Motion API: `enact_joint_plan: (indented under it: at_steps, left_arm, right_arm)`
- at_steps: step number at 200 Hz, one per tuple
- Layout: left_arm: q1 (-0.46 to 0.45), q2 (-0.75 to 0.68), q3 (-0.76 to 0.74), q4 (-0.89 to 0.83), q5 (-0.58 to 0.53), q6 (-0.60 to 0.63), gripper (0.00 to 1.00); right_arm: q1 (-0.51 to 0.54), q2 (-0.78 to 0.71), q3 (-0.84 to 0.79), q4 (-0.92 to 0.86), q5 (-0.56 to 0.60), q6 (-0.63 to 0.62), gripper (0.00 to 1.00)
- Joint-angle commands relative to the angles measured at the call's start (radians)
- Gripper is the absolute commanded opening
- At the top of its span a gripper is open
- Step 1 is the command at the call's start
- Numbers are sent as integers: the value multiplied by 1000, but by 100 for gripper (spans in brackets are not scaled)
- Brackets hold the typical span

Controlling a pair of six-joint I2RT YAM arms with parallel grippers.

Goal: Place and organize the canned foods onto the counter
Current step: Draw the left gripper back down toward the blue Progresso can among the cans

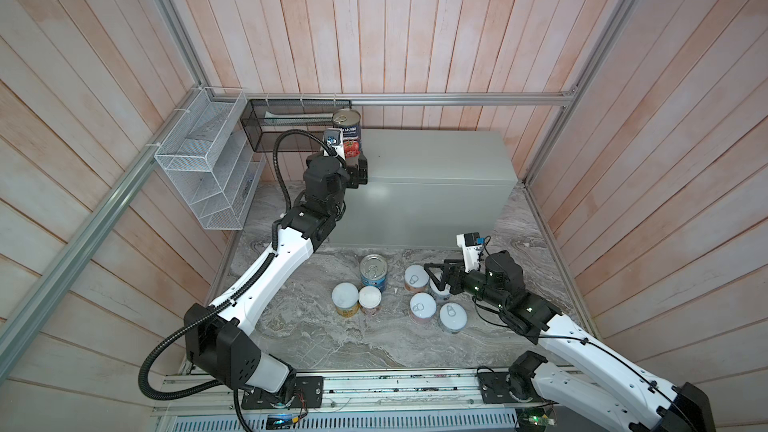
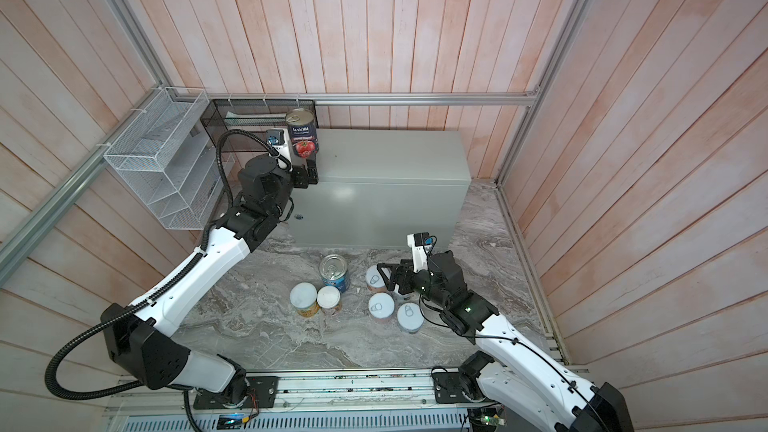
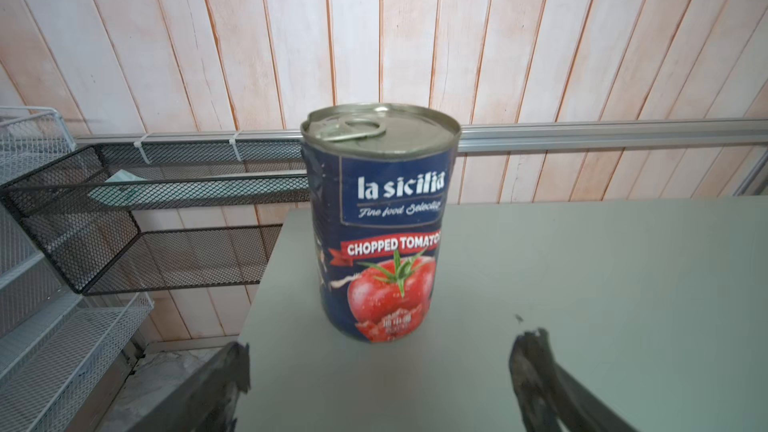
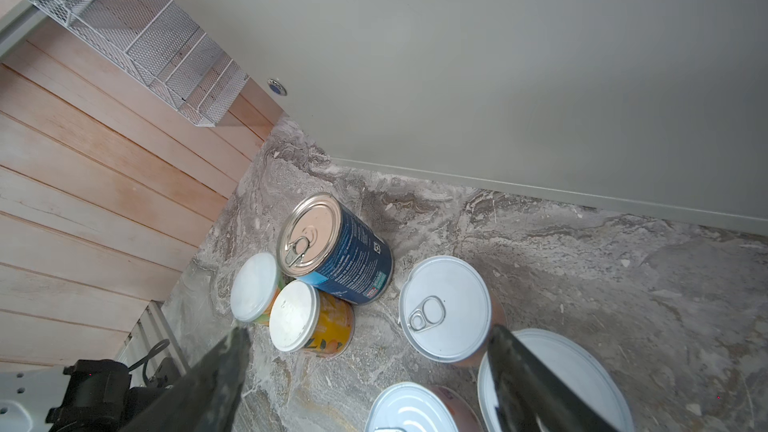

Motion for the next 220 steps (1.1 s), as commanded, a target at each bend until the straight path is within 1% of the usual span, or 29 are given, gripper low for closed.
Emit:
enact_joint_plan:
  at_steps: [1,28,50,66,70,94,119,132,144,152,166,179,205,220]
  left_arm:
    - [-39,-82,-69,-10,-38,-33,100]
    - [-97,-155,-121,-73,-86,-19,100]
    - [-142,-223,-169,-152,-104,-33,100]
    - [-161,-290,-237,-207,-107,-45,100]
    - [-162,-308,-255,-222,-108,-80,100]
    - [-163,-428,-381,-285,-99,-180,100]
    - [-162,-520,-480,-328,-74,-251,100]
    - [-162,-543,-500,-375,-83,-285,100]
    - [-161,-563,-521,-404,-83,-326,100]
    - [-162,-579,-548,-395,-53,-348,100]
    - [-162,-594,-609,-344,44,-358,100]
    - [-162,-581,-643,-332,78,-386,100]
    - [-162,-540,-654,-359,71,-410,100]
    - [-162,-540,-674,-333,95,-406,100]
  right_arm:
    - [-4,4,-9,2,-5,-2,89]
    - [-1,23,6,2,-16,-23,89]
    - [46,61,55,-60,98,-57,88]
    - [102,102,90,-72,135,-84,88]
    - [114,115,99,-74,141,-88,88]
    - [193,187,141,-52,164,-116,89]
    - [207,259,141,27,141,-90,89]
    - [208,294,144,74,100,-89,89]
    - [211,330,157,92,87,-82,89]
    - [211,353,169,91,95,-70,89]
    - [210,391,188,77,115,-57,89]
    - [210,412,191,90,109,-55,89]
    - [211,433,164,156,68,-21,89]
    - [210,449,159,158,66,-5,89]
